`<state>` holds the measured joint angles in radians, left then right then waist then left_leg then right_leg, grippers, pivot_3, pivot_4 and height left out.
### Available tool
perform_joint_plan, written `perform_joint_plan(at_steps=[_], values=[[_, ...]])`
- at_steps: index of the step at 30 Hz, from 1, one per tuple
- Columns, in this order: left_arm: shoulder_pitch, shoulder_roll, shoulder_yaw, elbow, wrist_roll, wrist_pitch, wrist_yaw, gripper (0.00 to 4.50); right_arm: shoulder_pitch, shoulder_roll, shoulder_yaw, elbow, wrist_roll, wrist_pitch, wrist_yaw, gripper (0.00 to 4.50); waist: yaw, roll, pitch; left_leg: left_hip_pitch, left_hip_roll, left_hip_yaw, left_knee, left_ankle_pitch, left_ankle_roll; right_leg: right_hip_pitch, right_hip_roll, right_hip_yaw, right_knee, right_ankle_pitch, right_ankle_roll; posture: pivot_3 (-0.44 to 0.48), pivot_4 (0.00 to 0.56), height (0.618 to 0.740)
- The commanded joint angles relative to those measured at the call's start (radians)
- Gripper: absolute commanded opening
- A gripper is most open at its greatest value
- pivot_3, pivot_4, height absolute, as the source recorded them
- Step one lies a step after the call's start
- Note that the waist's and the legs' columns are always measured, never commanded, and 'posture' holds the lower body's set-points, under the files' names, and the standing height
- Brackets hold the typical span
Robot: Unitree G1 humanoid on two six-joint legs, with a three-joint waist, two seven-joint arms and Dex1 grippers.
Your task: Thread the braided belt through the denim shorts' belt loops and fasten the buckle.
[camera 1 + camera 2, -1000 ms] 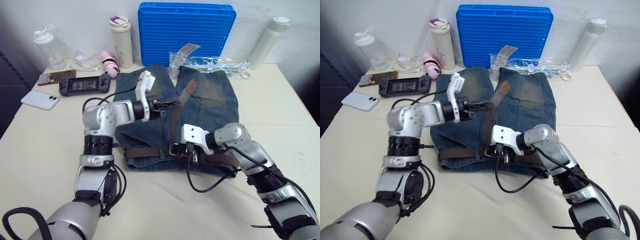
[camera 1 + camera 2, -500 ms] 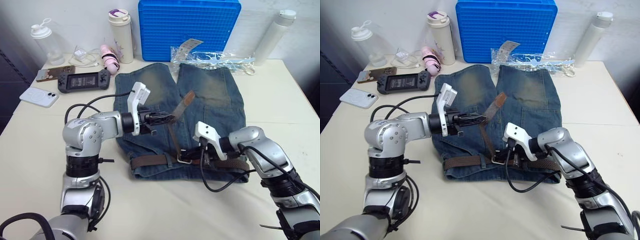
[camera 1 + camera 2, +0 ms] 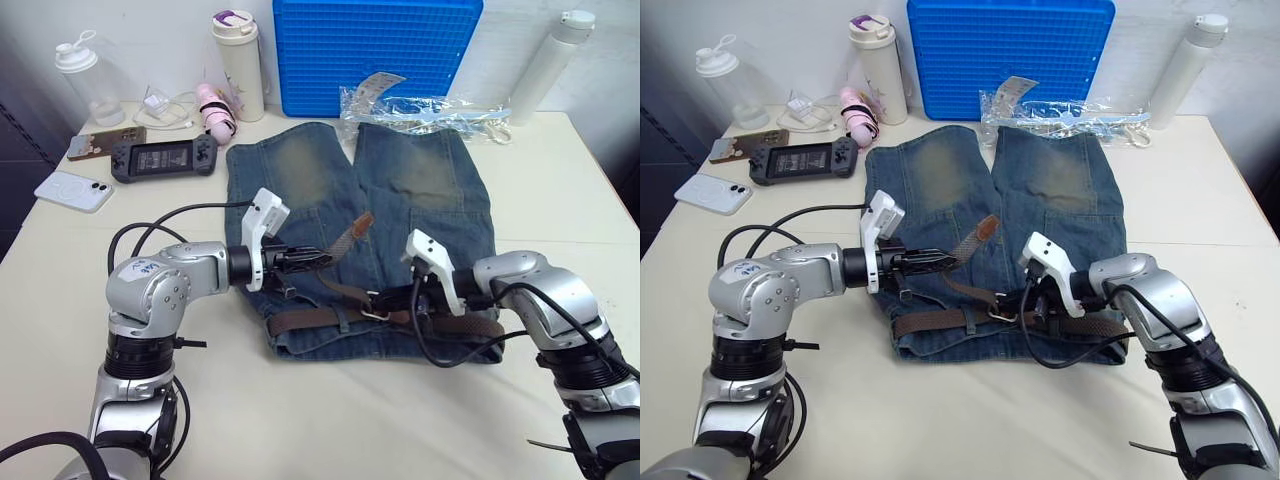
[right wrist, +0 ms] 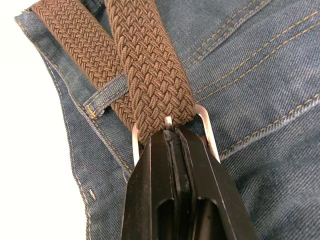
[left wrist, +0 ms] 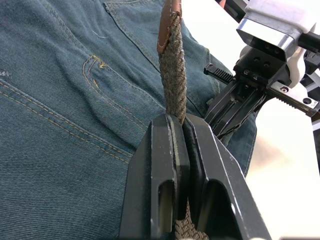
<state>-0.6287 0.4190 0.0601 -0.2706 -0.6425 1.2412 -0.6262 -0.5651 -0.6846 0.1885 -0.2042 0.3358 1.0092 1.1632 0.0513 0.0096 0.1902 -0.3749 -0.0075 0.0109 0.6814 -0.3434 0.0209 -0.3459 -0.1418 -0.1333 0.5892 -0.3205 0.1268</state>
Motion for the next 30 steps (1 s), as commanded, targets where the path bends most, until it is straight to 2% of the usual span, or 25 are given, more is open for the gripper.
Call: perform_joint_plan(at_steps=[1, 7, 11, 14, 30], values=[[-0.004, 0.032, -0.013, -0.029, -0.007, -0.051, -0.024, 0.0, -0.013, -0.062, -0.035, -0.049, 0.054, 0.031, 0.01, 0.04, -0.001, 0.0, 0.0, 0.0, 0.0, 0.0, 0.0, 0.0, 0.0, 0.0, 0.0, 0.0, 0.0, 0.0, 0.0, 0.0, 0.15, 0.693], [0.047, 0.047, 0.032, -0.024, -0.012, -0.133, -0.061, 0.0, 0.004, -0.077, -0.156, -0.046, 0.159, 0.059, 0.037, 0.04, -0.001, 0.0, 0.0, 0.0, 0.0, 0.002, 0.0, 0.0, 0.0, -0.001, 0.0, -0.001, 0.0, 0.0, 0.0, 0.0, 0.15, 0.693], [0.109, 0.078, -0.009, -0.048, 0.014, -0.207, -0.087, 0.0, 0.01, -0.105, -0.199, -0.018, 0.203, 0.062, 0.058, 0.04, -0.001, 0.0, 0.0, -0.001, 0.0, 0.002, 0.0, 0.0, 0.0, -0.002, 0.0, -0.001, 0.001, 0.0, 0.0, 0.0, 0.15, 0.693], [0.132, 0.089, -0.027, -0.054, 0.038, -0.235, -0.089, 0.0, 0.026, -0.143, -0.176, -0.014, 0.17, 0.004, 0.072, 0.04, -0.002, 0.0, 0.0, -0.001, 0.0, 0.003, 0.0, 0.0, 0.0, -0.002, 0.0, -0.001, 0.001, 0.0, 0.0, 0.0, 0.15, 0.693], [0.162, 0.117, -0.04, -0.035, 0.047, -0.28, -0.081, 0.0, 0.061, -0.117, -0.183, -0.015, 0.201, -0.095, 0.042, 0.04, 0.0, 0.0, 0.0, -0.001, 0.001, 0.004, 0.0, 0.001, 0.001, -0.003, 0.0, 0.0, 0.001, 0.0, 0.0, 0.0, 0.15, 0.693]])
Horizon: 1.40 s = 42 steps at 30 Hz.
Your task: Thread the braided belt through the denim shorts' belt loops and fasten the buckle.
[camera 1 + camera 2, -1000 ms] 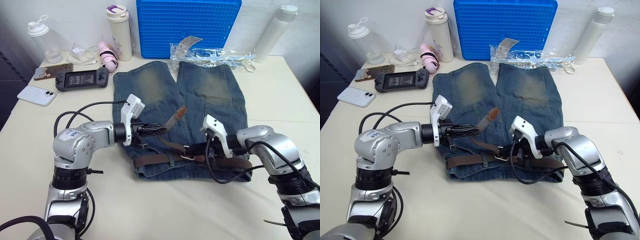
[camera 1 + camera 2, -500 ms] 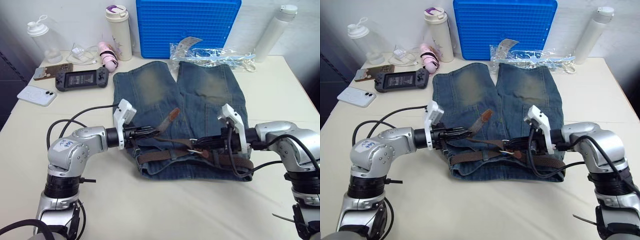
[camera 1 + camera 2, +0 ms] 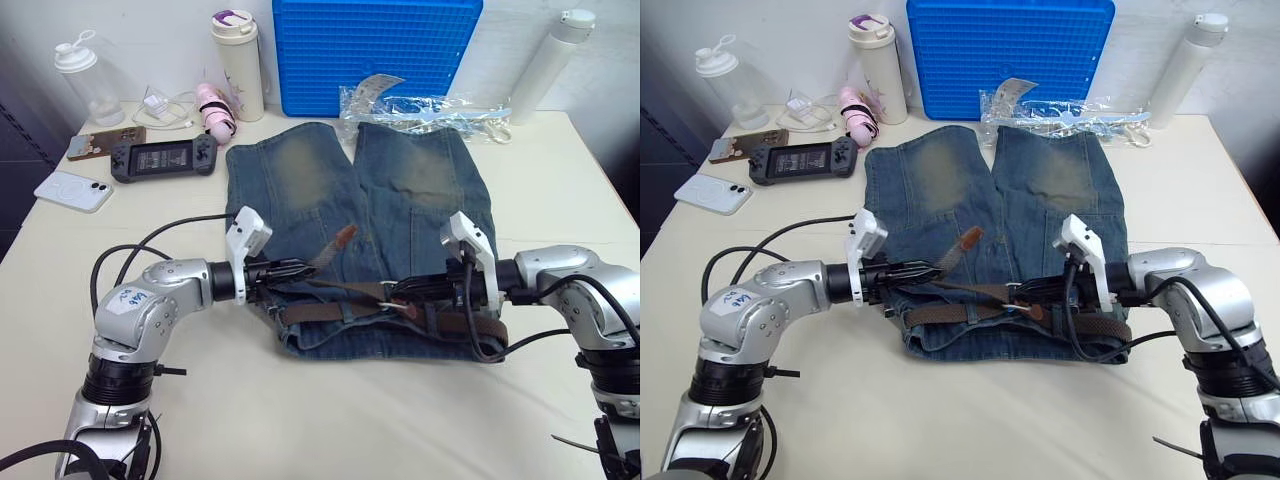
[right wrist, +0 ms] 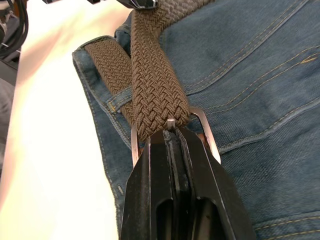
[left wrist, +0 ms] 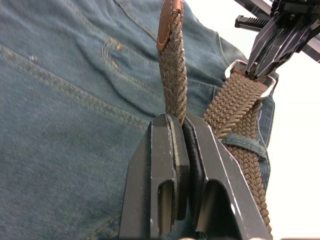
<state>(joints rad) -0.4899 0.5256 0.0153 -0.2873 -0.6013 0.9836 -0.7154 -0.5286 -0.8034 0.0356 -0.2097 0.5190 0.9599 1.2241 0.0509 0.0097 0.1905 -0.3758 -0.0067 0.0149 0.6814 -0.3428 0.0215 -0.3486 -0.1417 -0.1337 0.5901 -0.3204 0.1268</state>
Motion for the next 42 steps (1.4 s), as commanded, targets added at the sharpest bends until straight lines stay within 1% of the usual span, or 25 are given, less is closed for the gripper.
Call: perform_joint_plan(at_steps=[1, 5, 6, 9, 10, 14, 16, 20, 23, 24, 26, 27, 28, 29, 31, 33, 34, 38, 42], values=[[0.023, 0.01, 0.003, -0.018, 0.005, -0.024, 0.008, 0.0, 0.025, 0.008, -0.029, -0.008, 0.015, -0.062, -0.029, 0.04, 0.001, 0.0, 0.0, 0.0, 0.0, 0.0, 0.0, 0.0, 0.0, 0.0, 0.0, 0.0, 0.0, 0.0, 0.0, 0.0, 0.15, 0.693], [0.028, 0.014, 0.003, -0.021, 0.002, -0.024, 0.006, 0.0, 0.027, 0.035, -0.032, -0.015, 0.021, -0.109, -0.062, 0.04, -0.001, 0.0, 0.0, 0.0, 0.0, 0.0, 0.0, 0.0, 0.0, 0.0, 0.0, 0.0, 0.001, 0.0, 0.0, 0.0, 0.15, 0.693], [0.032, 0.018, 0.003, -0.021, 0.003, -0.026, 0.005, 0.0, 0.026, 0.037, -0.038, -0.019, 0.034, -0.104, -0.068, 0.33, -0.001, 0.0, 0.0, 0.0, 0.0, 0.0, 0.0, 0.0, 0.0, 0.0, 0.0, 0.0, 0.001, 0.0, 0.0, 0.0, 0.15, 0.693], [0.039, 0.024, 0.001, -0.019, 0.006, -0.03, 0.002, 0.0, 0.025, 0.028, -0.051, -0.024, 0.064, -0.087, -0.071, 1.3, -0.001, 0.0, 0.0, 0.0, 0.0, 0.001, 0.0, 0.0, 0.0, -0.001, 0.0, 0.0, 0.001, 0.0, 0.0, 0.0, 0.15, 0.693], [0.041, 0.027, -0.002, -0.019, 0.008, -0.032, 0.001, 0.0, 0.026, 0.014, -0.06, -0.028, 0.075, -0.083, -0.061, 1.84, -0.001, 0.0, 0.0, 0.0, 0.0, 0.001, 0.0, 0.0, 0.0, -0.001, 0.0, 0.0, 0.001, 0.0, 0.0, 0.0, 0.15, 0.693], [0.044, 0.029, -0.01, -0.017, 0.011, -0.038, 0.0, 0.0, 0.024, -0.029, -0.097, -0.038, 0.127, -0.056, -0.042, 3.7, 0.0, 0.0, 0.0, 0.0, 0.0, 0.001, 0.0, 0.0, 0.0, -0.001, 0.0, 0.0, 0.001, 0.0, 0.0, 0.0, 0.15, 0.693], [0.042, 0.026, -0.015, -0.018, 0.009, -0.039, 0.0, 0.0, 0.027, -0.048, -0.107, -0.046, 0.138, -0.056, -0.039, 4.46, -0.001, 0.0, 0.0, 0.0, 0.0, 0.001, 0.0, 0.0, 0.0, -0.001, 0.0, 0.0, 0.001, 0.0, 0.0, 0.0, 0.15, 0.693], [0.039, 0.028, -0.029, -0.021, 0.005, -0.045, -0.011, 0.0, 0.064, -0.076, -0.064, -0.113, 0.096, -0.105, -0.047, 4.46, -0.001, 0.0, 0.0, 0.0, 0.001, 0.001, 0.0, 0.0, 0.0, -0.001, 0.0, 0.001, 0.001, 0.0, 0.0, 0.0, 0.15, 0.693], [0.033, 0.031, -0.034, -0.021, 0.002, -0.052, -0.021, 0.0, 0.072, -0.062, -0.02, -0.144, 0.072, -0.116, -0.078, 4.46, -0.001, 0.0, 0.0, 0.0, 0.001, 0.002, 0.0, 0.0, 0.0, -0.001, 0.0, 0.001, 0.001, 0.0, 0.0, 0.0, 0.15, 0.693], [0.029, 0.032, -0.035, -0.019, 0.001, -0.056, -0.026, 0.0, 0.071, -0.049, -0.008, -0.146, 0.066, -0.117, -0.096, 4.23, -0.001, 0.0, 0.0, 0.0, 0.001, 0.002, 0.0, 0.0, 0.0, -0.001, 0.0, 0.001, 0.001, 0.0, 0.0, 0.0, 0.15, 0.693], [0.022, 0.038, -0.042, -0.018, 0.006, -0.069, -0.04, 0.0, 0.068, -0.047, 0.029, -0.145, 0.032, -0.137, -0.113, 3.64, -0.002, 0.0, 0.0, 0.0, 0.001, 0.003, 0.001, 0.0, 0.0, -0.002, 0.0, 0.001, 0.002, 0.0, 0.0, 0.0, 0.15, 0.693], [0.02, 0.04, -0.042, -0.018, 0.007, -0.07, -0.043, 0.0, 0.067, -0.046, 0.055, -0.137, -0.003, -0.166, -0.122, 2.9, -0.002, 0.0, 0.0, 0.0, 0.001, 0.003, 0.001, 0.001, 0.0, -0.003, 0.0, 0.002, 0.003, 0.0, 0.0, 0.0, 0.15, 0.693], [0.019, 0.041, -0.042, -0.017, 0.007, -0.071, -0.045, 0.0, 0.067, -0.045, 0.077, -0.13, -0.027, -0.188, -0.126, 2.64, -0.002, 0.0, 0.0, 0.0, 0.001, 0.004, 0.001, 0.001, 0.0, -0.003, 0.0, 0.002, 0.003, 0.0, 0.0, 0.0, 0.15, 0.693], [0.019, 0.042, -0.041, -0.017, 0.008, -0.075, -0.046, 0.0, 0.065, -0.043, 0.098, -0.121, -0.052, -0.215, -0.129, 2.23, -0.002, 0.0, 0.0, 0.0, 0.001, 0.004, 0.001, 0.001, 0.0, -0.003, 0.0, 0.002, 0.003, 0.0, 0.0, 0.0, 0.15, 0.693], [0.019, 0.044, -0.04, -0.013, 0.018, -0.101, -0.052, 0.0, 0.053, -0.024, 0.13, -0.097, -0.08, -0.229, -0.145, 1.29, -0.002, 0.0, 0.0, 0.0, 0.001, 0.004, 0.001, 0.001, 0.0, -0.004, 0.0, 0.002, 0.003, 0.0, 0.0, 0.0, 0.15, 0.693], [0.019, 0.036, -0.038, 0.007, 0.057, -0.182, -0.052, 0.0, 0.038, -0.016, 0.164, -0.077, -0.104, -0.243, -0.135, 0.3, -0.004, 0.0, 0.0, 0.0, 0.001, 0.004, 0.001, 0.001, 0.0, -0.004, 0.0, 0.002, 0.003, 0.0, 0.0, 0.0, 0.15, 0.693], [0.019, 0.033, -0.04, 0.017, 0.075, -0.22, -0.051, 0.0, 0.032, -0.015, 0.176, -0.071, -0.114, -0.252, -0.128, 0.06, -0.003, 0.0, 0.0, 0.0, 0.001, 0.005, 0.001, 0.001, 0.0, -0.004, 0.0, 0.003, 0.003, 0.0, 0.0, 0.0, 0.15, 0.693], [0.054, 0.066, -0.094, 0.046, 0.161, -0.333, -0.089, 0.0, 0.0, 0.011, 0.233, -0.024, -0.155, -0.288, -0.106, 0.06, -0.005, 0.0, 0.0, 0.0, 0.001, 0.006, 0.001, 0.001, 0.0, -0.005, 0.0, 0.003, 0.004, 0.0, 0.0, 0.0, 0.15, 0.693], [0.09, 0.076, -0.124, 0.027, 0.19, -0.369, -0.105, 0.0, -0.017, 0.039, 0.251, -0.01, -0.164, -0.296, -0.097, 0.06, -0.009, 0.0, 0.0, 0.0, 0.001, 0.007, 0.001, 0.001, 0.0, -0.007, 0.0, 0.004, 0.005, 0.0, 0.0, 0.0, 0.15, 0.693]])
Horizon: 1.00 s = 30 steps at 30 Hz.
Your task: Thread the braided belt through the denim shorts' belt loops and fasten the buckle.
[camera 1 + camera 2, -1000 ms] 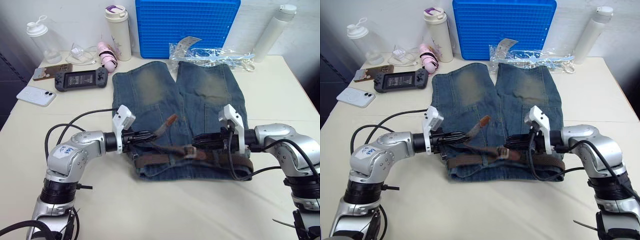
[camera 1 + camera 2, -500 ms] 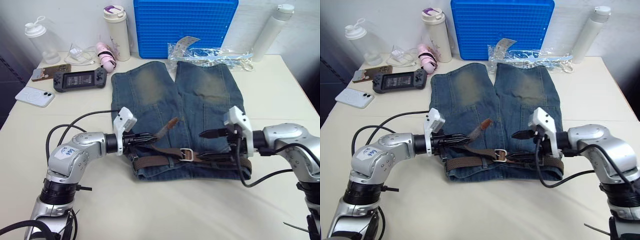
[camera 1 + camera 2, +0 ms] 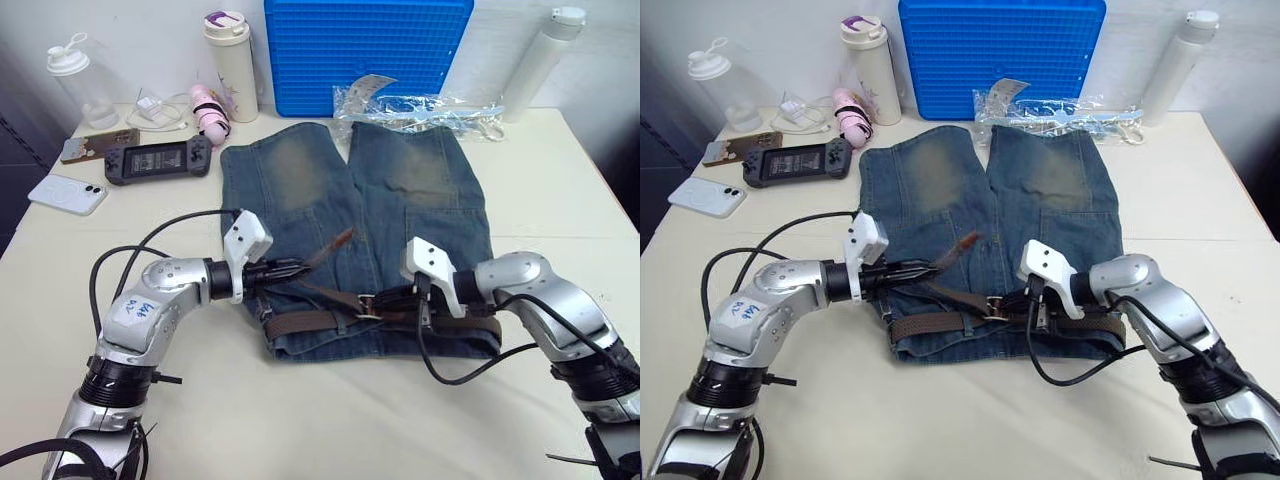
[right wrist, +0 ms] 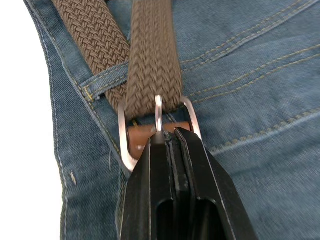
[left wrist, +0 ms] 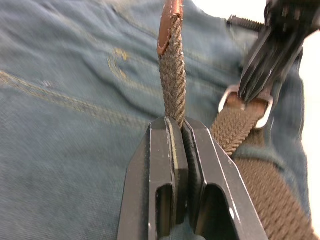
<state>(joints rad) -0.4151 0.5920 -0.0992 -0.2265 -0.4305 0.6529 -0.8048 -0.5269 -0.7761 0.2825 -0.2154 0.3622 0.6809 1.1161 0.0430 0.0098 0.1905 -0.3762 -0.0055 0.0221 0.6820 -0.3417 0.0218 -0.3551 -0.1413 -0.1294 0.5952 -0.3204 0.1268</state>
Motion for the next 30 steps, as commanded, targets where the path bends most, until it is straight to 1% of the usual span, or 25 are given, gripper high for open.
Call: perform_joint_plan(at_steps=[1, 9, 14, 20, 30], values=[[0.024, 0.012, -0.018, -0.04, 0.028, -0.044, -0.016, 0.0, -0.022, 0.018, 0.008, 0.003, -0.014, -0.022, 0.01, 0.06, -0.003, 0.0, 0.0, 0.0, 0.0, 0.0, 0.0, 0.0, 0.0, 0.0, 0.0, 0.0, 0.0, 0.0, 0.0, 0.0, 0.15, 0.693], [0.082, 0.099, -0.107, -0.038, 0.191, -0.192, -0.045, 0.0, -0.018, 0.037, 0.027, 0.031, -0.032, -0.034, 0.022, 0.06, -0.013, 0.0, 0.0, 0.0, 0.0, 0.0, 0.0, 0.0, 0.0, -0.001, 0.0, 0.0, 0.001, 0.0, 0.0, 0.0, 0.15, 0.693], [0.101, 0.119, -0.141, -0.008, 0.278, -0.283, -0.048, 0.0, -0.009, 0.066, 0.051, 0.065, -0.054, -0.058, 0.025, 0.06, -0.018, 0.0, 0.0, 0.0, 0.0, 0.001, 0.001, 0.0, 0.0, -0.001, -0.001, 0.001, 0.003, 0.0, 0.0, 0.0, 0.15, 0.693], [0.121, 0.115, -0.15, 0.006, 0.319, -0.323, -0.054, 0.0, -0.035, 0.09, 0.068, 0.107, -0.083, -0.099, 0.055, 0.06, -0.02, 0.0, 0.0, 0.005, 0.0, 0.005, 0.001, 0.001, 0.0, -0.001, -0.002, 0.002, 0.007, 0.0, 0.0, 0.0, 0.15, 0.693], [0.135, 0.1, -0.136, 0.03, 0.322, -0.328, -0.05, 0.0, -0.098, 0.11, 0.087, 0.137, -0.081, -0.095, 0.112, 0.06, -0.021, 0.0, 0.0, 0.006, 0.0, 0.007, 0.001, 0.001, 0.001, -0.003, -0.004, 0.003, 0.011, 0.0, -0.001, 0.0, 0.15, 0.693]])
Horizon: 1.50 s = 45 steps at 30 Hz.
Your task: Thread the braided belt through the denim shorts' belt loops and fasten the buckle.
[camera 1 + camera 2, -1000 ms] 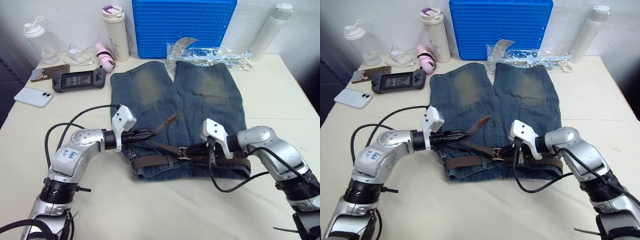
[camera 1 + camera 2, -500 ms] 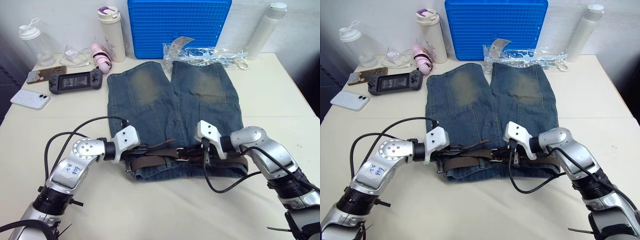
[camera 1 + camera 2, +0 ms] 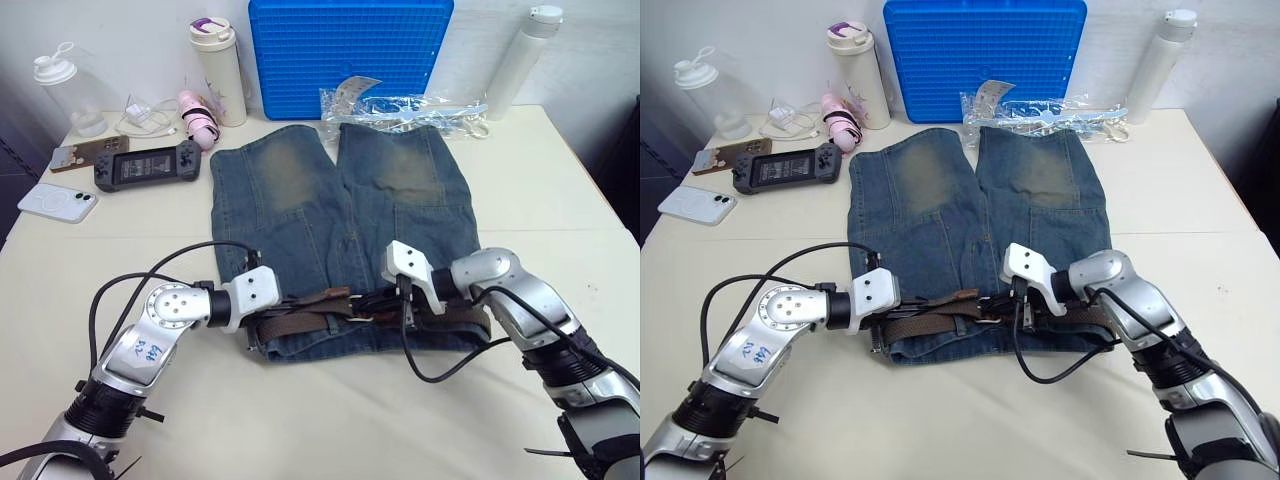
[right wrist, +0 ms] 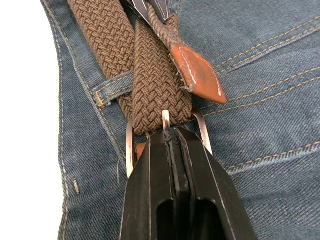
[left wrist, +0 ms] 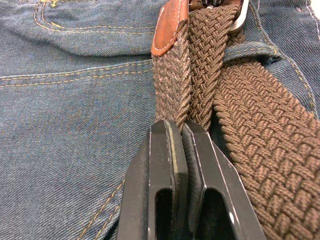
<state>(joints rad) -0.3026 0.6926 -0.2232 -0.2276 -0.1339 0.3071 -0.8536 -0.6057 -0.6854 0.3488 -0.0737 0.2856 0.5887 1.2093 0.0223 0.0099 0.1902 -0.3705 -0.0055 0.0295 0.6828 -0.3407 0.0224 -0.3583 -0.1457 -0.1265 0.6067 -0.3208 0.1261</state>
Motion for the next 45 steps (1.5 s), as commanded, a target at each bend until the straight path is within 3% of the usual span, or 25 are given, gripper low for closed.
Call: perform_joint_plan(at_steps=[1, 13, 29, 38, 42, 45], values=[[0.023, -0.002, -0.011, 0.033, 0.025, 0.018, -0.001, 0.0, -0.021, 0.024, 0.028, 0.002, -0.011, -0.006, 0.023, 0.06, 0.0, 0.0, 0.0, 0.0, 0.0, 0.0, 0.0, 0.0, 0.0, 0.0, 0.0, 0.0, 0.0, 0.0, 0.0, 0.0, 0.15, 0.693], [0.033, -0.014, -0.004, 0.038, 0.024, 0.015, 0.002, 0.0, -0.073, 0.06, 0.063, 0.059, -0.055, 0.038, 0.048, 0.06, -0.004, 0.0, 0.0, 0.001, 0.0, 0.002, 0.0, 0.0, 0.0, -0.001, -0.001, 0.0, 0.003, 0.0, 0.0, 0.0, 0.15, 0.693], [0.062, -0.04, 0.016, 0.013, 0.014, 0.035, 0.022, 0.0, -0.125, 0.028, 0.266, 0.061, -0.19, 0.225, 0.051, 0.06, -0.004, -0.004, -0.015, 0.002, 0.0, 0.001, 0.0, 0.0, 0.0, -0.001, -0.002, 0.0, 0.003, 0.0, -0.001, 0.0, 0.15, 0.693], [0.075, -0.086, 0.168, -0.069, -0.118, 0.191, 0.086, 0.0, -0.117, 0.038, 0.395, 0.047, -0.293, 0.229, 0.042, 0.06, -0.009, -0.009, -0.029, 0.004, 0.001, 0.0, 0.0, -0.001, -0.001, 0.001, -0.004, 0.0, 0.003, -0.001, -0.002, 0.0, 0.15, 0.693], [0.046, -0.039, 0.151, -0.08, -0.078, 0.182, 0.071, 0.0, -0.106, 0.034, 0.433, 0.037, -0.327, 0.202, 0.061, 0.06, -0.014, -0.01, -0.035, 0.005, 0.002, -0.001, 0.0, -0.002, -0.003, 0.001, -0.004, 0.0, 0.003, -0.001, -0.003, 0.0, 0.15, 0.693], [-0.035, -0.06, 0.141, -0.057, -0.101, 0.189, 0.063, 0.0, -0.102, 0.033, 0.455, 0.033, -0.35, 0.185, 0.078, 0.06, -0.017, -0.013, -0.037, 0.005, 0.002, -0.002, 0.0, -0.003, -0.004, 0.002, -0.004, -0.002, 0.003, -0.002, -0.003, 0.0, 0.15, 0.693]])
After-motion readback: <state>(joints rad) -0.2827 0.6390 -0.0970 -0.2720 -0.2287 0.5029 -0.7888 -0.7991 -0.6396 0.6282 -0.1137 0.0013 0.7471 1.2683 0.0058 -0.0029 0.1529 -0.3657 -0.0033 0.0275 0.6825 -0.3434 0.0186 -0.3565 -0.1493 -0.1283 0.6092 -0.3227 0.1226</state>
